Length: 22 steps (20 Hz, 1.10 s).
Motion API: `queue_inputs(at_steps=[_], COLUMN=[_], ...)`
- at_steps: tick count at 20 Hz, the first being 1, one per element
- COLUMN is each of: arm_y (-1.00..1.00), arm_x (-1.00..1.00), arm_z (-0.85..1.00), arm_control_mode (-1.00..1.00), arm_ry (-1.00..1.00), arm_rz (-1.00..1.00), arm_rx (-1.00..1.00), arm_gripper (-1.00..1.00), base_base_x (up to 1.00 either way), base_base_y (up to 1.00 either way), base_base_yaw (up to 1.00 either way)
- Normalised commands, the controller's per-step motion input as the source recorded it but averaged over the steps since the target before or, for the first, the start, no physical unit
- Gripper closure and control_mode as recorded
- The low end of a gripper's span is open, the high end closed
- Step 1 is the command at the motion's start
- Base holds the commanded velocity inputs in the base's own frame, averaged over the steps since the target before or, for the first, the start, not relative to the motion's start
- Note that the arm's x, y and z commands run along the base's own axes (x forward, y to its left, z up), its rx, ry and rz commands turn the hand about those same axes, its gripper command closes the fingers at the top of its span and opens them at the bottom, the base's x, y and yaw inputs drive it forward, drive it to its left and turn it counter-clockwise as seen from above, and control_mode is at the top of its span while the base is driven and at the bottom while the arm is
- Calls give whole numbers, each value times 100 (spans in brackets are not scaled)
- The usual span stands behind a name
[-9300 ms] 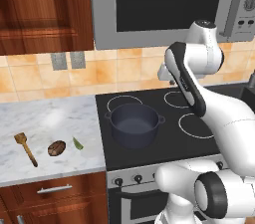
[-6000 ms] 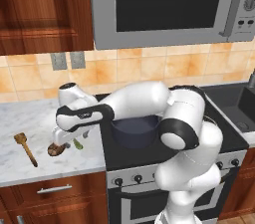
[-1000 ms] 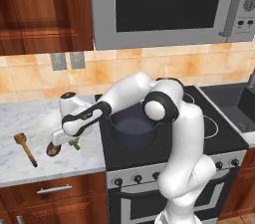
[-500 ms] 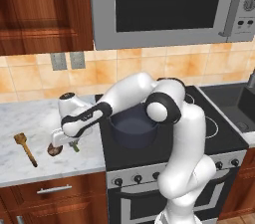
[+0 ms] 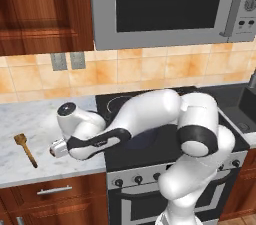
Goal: Put the potato and lemon wedge in the pot. Retrieve the spatula and lightly stir the vegetables in the pot.
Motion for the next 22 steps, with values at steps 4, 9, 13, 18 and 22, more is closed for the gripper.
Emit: queue_inputs(at_steps=[4,9,13,18,22], arm_y=[-56,-70,-67,-76,-91], arm_x=[-38,-9,0,4,5], arm_z=[74,81,91,79,13], arm_control_mode=[-100,-100,-100,-100,-100], arm_ry=[-18,-11,-2,0,5], arm_rz=[-5,-5,-4,-4,-2], arm_rx=[0,0,0,0,0], arm_gripper=[100,100,100,100,100], base_base_x=[0,0,0,0,0], base_base_y=[0,0,0,0,0], base_base_yaw=[0,0,0,0,0])
